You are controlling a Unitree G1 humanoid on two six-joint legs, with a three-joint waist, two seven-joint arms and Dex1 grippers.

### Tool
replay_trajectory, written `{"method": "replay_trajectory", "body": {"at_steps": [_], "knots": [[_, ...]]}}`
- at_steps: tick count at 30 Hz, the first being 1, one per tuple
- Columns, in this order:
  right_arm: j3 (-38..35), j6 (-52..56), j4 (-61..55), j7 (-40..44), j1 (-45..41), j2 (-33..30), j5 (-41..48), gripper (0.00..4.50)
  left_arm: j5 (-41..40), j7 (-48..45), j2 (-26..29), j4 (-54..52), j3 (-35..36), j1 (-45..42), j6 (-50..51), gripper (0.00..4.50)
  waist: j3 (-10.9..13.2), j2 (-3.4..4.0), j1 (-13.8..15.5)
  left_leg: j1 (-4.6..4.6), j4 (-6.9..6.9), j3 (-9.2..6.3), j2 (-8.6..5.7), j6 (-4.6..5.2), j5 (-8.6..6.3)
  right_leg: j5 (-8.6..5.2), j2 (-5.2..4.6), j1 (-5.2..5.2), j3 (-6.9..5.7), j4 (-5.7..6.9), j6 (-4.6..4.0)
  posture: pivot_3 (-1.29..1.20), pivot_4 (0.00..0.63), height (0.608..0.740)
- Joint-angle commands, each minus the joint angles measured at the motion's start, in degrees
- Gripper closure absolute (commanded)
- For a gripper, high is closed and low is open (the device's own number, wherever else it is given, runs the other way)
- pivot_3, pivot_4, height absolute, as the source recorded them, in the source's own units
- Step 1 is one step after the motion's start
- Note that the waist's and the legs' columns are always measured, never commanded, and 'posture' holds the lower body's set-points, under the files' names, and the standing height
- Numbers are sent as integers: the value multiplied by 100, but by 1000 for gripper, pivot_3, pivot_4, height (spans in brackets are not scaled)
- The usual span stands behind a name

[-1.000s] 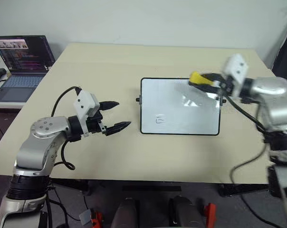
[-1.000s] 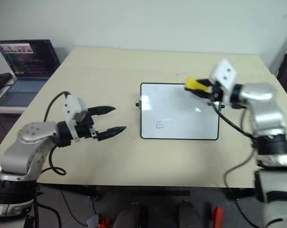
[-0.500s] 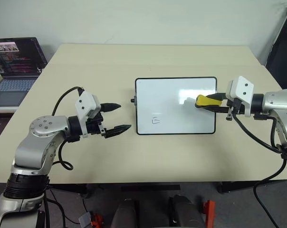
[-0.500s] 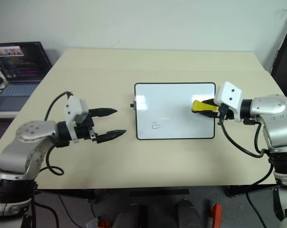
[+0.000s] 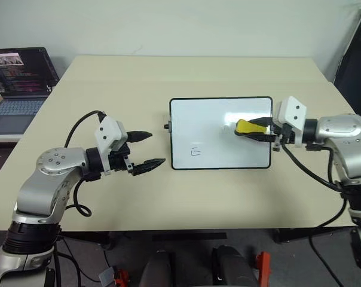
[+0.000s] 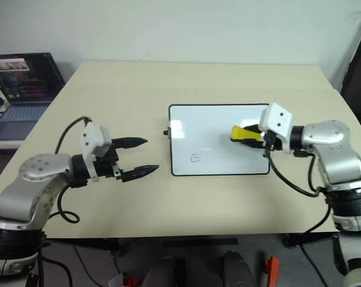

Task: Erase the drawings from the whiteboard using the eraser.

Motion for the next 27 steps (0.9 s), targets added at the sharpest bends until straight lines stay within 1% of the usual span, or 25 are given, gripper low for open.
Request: {"method": "replay_trajectory", "body": {"at_steps": [1, 3, 5, 10, 14, 18, 20, 22, 27], "knots": [[435, -131, -354, -557, -153, 710, -156, 3514, -51, 54, -34, -124, 92, 32, -27, 0, -1, 0, -2, 0, -1, -3, 0, 0, 0, 0, 1, 0, -2, 2, 0, 0, 150, 740], [647, -203, -295, -765, -191, 1035, -343, 3514, -63, 109, -102, -99, 89, 23, -22, 0, 0, 0, 14, -1, 0, -4, 0, -1, 0, 0, 1, -1, -4, 2, 0, 0, 150, 740], [603, -212, -166, -936, -310, 1172, -388, 3514, -126, 138, -140, -166, 128, 44, 16, 0, 0, 0, 31, -4, 1, -5, -1, -1, 0, 0, 0, -1, -5, 1, 0, 0, 150, 740], [551, -236, -8, -1046, -475, 1208, -383, 3514, -141, 59, -158, -167, 53, 18, 6, 0, -1, -2, 143, -7, 4, -9, -7, -1, 1, 2, -9, 0, -11, -2, 2, 0, 150, 740], [860, -315, 229, -1171, -566, 1357, -679, 3514, -81, 54, -222, -90, -15, -25, -87, 0, -2, -2, 139, -7, 4, -10, -7, -1, 1, 2, -8, 0, -13, 0, 1, 0, 150, 740], [1389, -746, 1083, -1495, -729, 1800, -1276, 3514, -17, 161, -315, -165, -86, 22, -97, 0, -3, -4, 78, -2, 3, -6, -5, -1, 1, 2, -4, 0, -8, 5, 0, 0, 150, 740], [1588, -1075, 1635, -1609, -831, 1914, -1569, 3514, -2, 205, -352, -231, -109, 69, -84, 0, -3, -4, 66, -1, 3, -6, -4, -1, 1, 2, -3, -1, -8, 7, 0, 0, 150, 740], [1647, -1290, 2089, -1686, -972, 1994, -1711, 3514, -13, 213, -344, -294, -92, 135, -60, 0, -3, -4, 59, -2, 3, -6, -5, -1, 1, 3, -4, -1, -8, 6, 0, 0, 150, 740], [1838, -1527, 2799, -1688, -1166, 2156, -1963, 3514, -55, 150, -219, -363, 11, 293, -21, 0, -4, -7, 36, 2, 4, -7, -4, -2, 1, 3, -5, 0, -7, 11, 0, 0, 150, 740]]}}
